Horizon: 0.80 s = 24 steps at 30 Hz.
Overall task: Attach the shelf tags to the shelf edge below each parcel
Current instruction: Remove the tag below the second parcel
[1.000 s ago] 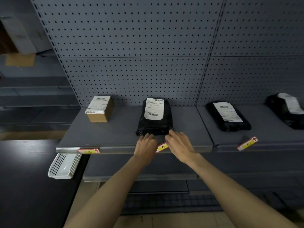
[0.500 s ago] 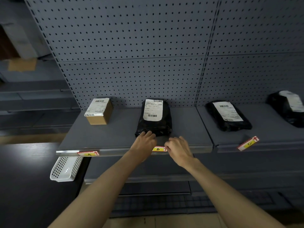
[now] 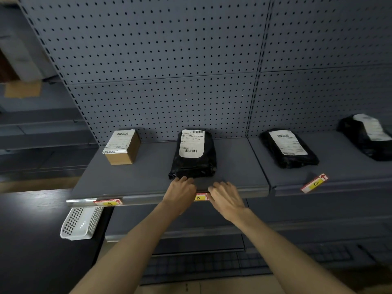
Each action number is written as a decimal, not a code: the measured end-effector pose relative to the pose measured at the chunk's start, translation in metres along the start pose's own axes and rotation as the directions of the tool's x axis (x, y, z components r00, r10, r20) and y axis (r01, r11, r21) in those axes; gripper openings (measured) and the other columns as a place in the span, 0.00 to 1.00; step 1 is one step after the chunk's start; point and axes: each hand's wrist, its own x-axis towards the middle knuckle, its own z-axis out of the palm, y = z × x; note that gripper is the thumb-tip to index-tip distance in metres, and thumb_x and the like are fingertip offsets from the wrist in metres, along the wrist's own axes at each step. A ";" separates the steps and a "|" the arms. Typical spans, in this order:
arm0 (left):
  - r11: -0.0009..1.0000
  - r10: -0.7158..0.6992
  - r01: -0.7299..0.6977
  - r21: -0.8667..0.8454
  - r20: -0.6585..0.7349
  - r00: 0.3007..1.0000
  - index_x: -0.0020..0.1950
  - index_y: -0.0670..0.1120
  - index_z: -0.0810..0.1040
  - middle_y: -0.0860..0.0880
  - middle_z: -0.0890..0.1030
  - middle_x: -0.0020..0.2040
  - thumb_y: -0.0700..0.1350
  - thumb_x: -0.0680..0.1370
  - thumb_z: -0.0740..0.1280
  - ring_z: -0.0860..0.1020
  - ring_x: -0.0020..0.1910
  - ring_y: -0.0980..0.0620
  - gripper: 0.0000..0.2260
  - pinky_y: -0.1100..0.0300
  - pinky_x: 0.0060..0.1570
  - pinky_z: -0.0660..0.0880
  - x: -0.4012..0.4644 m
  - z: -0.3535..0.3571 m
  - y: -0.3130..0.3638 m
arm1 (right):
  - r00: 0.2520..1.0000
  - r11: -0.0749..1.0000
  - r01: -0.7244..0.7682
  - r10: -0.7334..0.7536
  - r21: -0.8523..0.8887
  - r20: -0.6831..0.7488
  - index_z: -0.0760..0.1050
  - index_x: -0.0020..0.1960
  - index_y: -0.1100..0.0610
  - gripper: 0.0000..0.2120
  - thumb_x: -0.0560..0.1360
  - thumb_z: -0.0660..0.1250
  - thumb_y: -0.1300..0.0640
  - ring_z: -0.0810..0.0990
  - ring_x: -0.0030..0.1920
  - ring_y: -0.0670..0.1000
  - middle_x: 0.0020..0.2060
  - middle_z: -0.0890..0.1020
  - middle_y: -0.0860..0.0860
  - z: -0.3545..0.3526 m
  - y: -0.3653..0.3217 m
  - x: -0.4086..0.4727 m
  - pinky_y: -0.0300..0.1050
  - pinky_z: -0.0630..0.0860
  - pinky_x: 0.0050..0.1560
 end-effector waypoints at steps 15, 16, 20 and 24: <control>0.988 -0.020 -0.030 -0.154 -0.314 0.949 0.48 0.43 0.76 0.46 0.80 0.47 0.60 0.78 0.57 0.78 0.47 0.45 0.20 0.55 0.34 0.66 0.064 -0.089 0.111 | 0.968 0.984 -0.180 0.177 -0.003 -0.179 0.77 0.50 0.59 0.19 0.75 0.60 0.44 0.79 0.46 0.57 0.44 0.80 0.56 -0.075 0.162 -0.078 0.51 0.75 0.42; 0.985 -0.009 -0.046 -0.167 -0.319 0.948 0.48 0.43 0.76 0.45 0.80 0.47 0.60 0.78 0.56 0.78 0.47 0.44 0.21 0.55 0.35 0.67 0.070 -0.093 0.122 | 0.963 0.977 -0.211 0.205 -0.014 -0.177 0.77 0.50 0.59 0.19 0.75 0.60 0.44 0.79 0.46 0.57 0.45 0.80 0.55 -0.077 0.172 -0.084 0.51 0.75 0.43; 0.969 0.036 -0.112 -0.222 -0.321 0.946 0.49 0.43 0.76 0.45 0.81 0.48 0.59 0.78 0.56 0.79 0.48 0.44 0.20 0.54 0.37 0.69 0.090 -0.103 0.159 | 0.943 0.954 -0.298 0.291 -0.022 -0.162 0.77 0.50 0.57 0.18 0.75 0.59 0.44 0.78 0.47 0.55 0.46 0.81 0.54 -0.085 0.206 -0.106 0.49 0.75 0.44; 0.955 0.052 -0.140 -0.263 -0.317 0.947 0.50 0.44 0.76 0.45 0.81 0.49 0.58 0.79 0.57 0.78 0.48 0.45 0.19 0.54 0.39 0.69 0.110 -0.112 0.195 | 0.936 0.944 -0.330 0.323 -0.029 -0.142 0.78 0.50 0.57 0.18 0.75 0.59 0.44 0.79 0.48 0.55 0.47 0.81 0.54 -0.087 0.242 -0.126 0.49 0.76 0.44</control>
